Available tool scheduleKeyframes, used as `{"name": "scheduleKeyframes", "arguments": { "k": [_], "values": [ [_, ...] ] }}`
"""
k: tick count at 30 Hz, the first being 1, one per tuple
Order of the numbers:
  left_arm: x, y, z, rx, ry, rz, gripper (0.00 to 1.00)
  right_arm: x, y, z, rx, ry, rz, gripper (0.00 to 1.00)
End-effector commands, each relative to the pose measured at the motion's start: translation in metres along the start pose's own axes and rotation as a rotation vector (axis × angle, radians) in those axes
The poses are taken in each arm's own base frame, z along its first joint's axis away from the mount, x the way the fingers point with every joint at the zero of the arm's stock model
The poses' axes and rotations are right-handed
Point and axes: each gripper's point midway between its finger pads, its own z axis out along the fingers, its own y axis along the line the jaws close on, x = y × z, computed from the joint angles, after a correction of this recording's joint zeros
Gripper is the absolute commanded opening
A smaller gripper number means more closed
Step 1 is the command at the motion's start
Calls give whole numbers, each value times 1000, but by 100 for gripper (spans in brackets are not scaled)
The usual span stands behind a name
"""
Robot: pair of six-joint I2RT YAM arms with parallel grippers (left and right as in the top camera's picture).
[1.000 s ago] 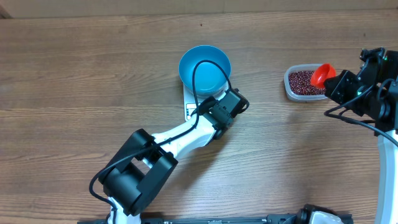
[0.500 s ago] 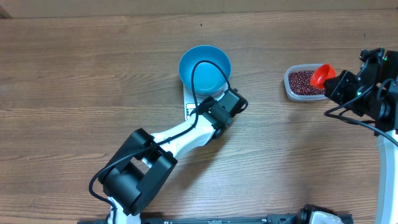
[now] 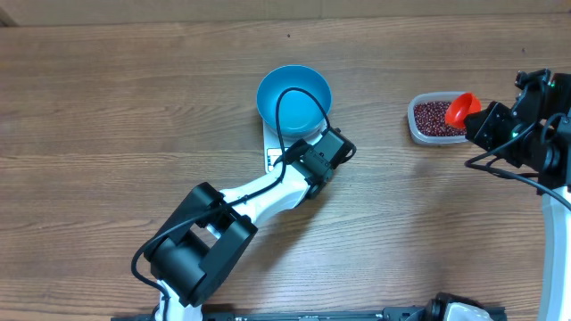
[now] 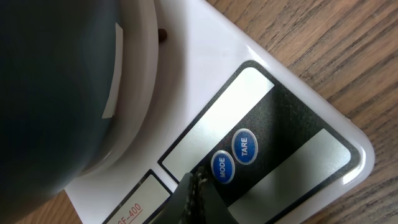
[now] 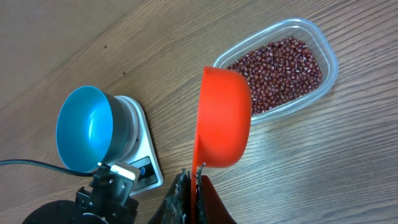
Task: Scoop item into bowl and weigh 150g on scale
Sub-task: 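Press the scale's tare button with the left gripper, then withdraw the left gripper from the scale and hold beside it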
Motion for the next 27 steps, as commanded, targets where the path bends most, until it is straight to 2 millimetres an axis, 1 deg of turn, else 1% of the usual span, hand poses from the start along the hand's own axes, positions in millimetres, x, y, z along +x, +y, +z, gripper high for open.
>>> {"name": "scheduleKeyframes", "arguments": {
  "k": [1, 5, 8, 9, 11, 14, 16, 18, 19, 21, 22, 24, 27],
  "values": [
    [15, -15, 18, 40, 50, 2, 4, -10, 4, -10, 0, -42, -22, 4],
    [11, -14, 17, 37, 35, -2, 4, -11, 4, -10, -1, -44, -22, 4],
    [-2, -14, 5, 38, -4, 14, 4, -10, 4, -10, -1, -42, -22, 4],
    [-9, -14, -4, 39, -28, 16, 4, -10, 4, -10, 0, -41, -21, 4],
    [-18, -13, -16, 40, -59, 15, 4, -10, 4, -10, 0, -39, -20, 4],
    [-36, -6, -45, 39, -134, -2, 4, -10, 4, -10, 0, -40, -21, 4],
    [-45, -2, -59, 54, -173, -17, 5, -10, 4, -10, 0, -40, -21, 4],
    [-52, -4, -71, 100, -209, -25, 5, -10, 4, -10, 1, -40, -21, 4],
    [-57, -3, -84, 130, -241, -33, 4, -10, 4, -10, 1, -40, -21, 4],
    [-61, 1, -95, 135, -263, -45, 4, -10, 4, -10, 0, -40, -21, 4],
    [-63, 7, -106, 132, -282, -52, 4, -10, 4, -10, 0, -41, -21, 4],
    [-66, 19, -120, 126, -308, -83, 4, -12, 5, -10, -2, -46, -23, 4],
    [-66, 46, -147, 151, -358, -145, 4, -12, 5, -10, -3, -50, -25, 4]
  ]
}}
